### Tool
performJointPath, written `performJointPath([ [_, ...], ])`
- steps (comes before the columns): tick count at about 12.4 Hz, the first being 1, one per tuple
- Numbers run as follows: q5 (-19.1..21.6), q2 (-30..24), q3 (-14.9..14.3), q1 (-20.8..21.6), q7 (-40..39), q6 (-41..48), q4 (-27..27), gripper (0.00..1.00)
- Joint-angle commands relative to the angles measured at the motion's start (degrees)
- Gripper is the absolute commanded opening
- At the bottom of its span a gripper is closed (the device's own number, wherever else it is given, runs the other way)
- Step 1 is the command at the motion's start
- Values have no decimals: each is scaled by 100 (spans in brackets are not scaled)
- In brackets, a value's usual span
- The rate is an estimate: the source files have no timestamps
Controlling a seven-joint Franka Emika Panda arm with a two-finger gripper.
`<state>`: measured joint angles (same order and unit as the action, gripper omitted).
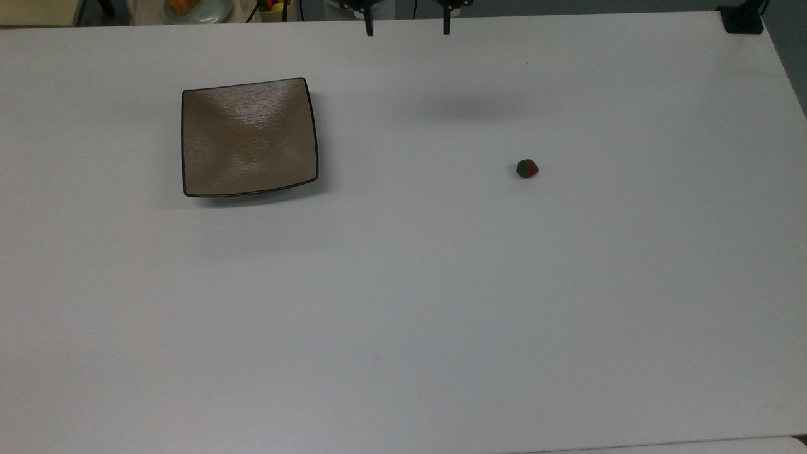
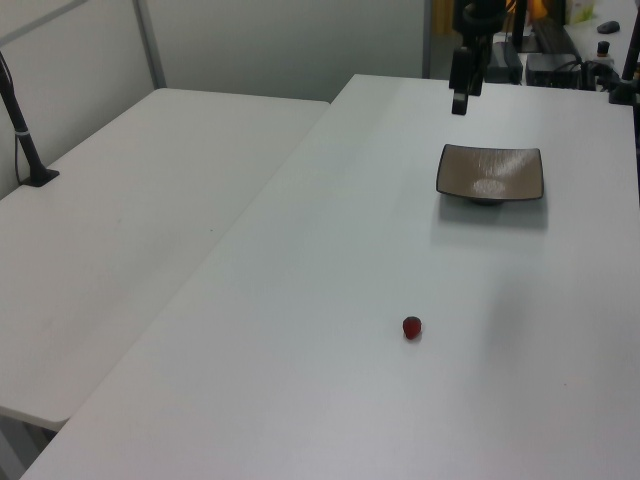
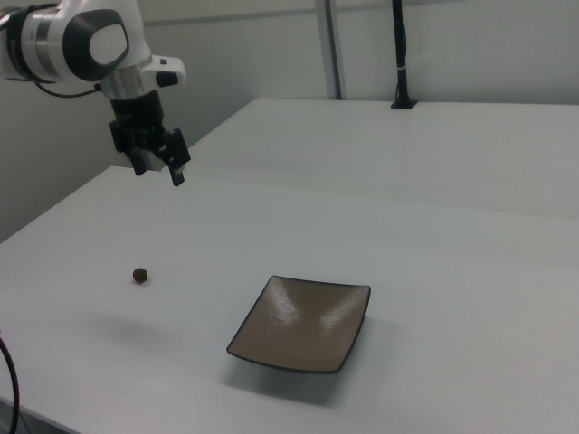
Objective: Strawberries on a ceramic plate
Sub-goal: 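Move the open gripper over the red strawberry and lower it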
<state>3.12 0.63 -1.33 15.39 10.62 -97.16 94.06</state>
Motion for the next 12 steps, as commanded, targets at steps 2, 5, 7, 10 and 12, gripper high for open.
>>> performJointPath([
  [2,22,437,1,490,10,-214,60,100],
  [5,22,876,9,798,28,-469,60,100],
  [7,4,1097,123,895,80,-812,78,100],
  [10,4,1404,299,913,80,-1233,183,100],
  [12,-5,1597,431,913,80,-1654,279,100],
])
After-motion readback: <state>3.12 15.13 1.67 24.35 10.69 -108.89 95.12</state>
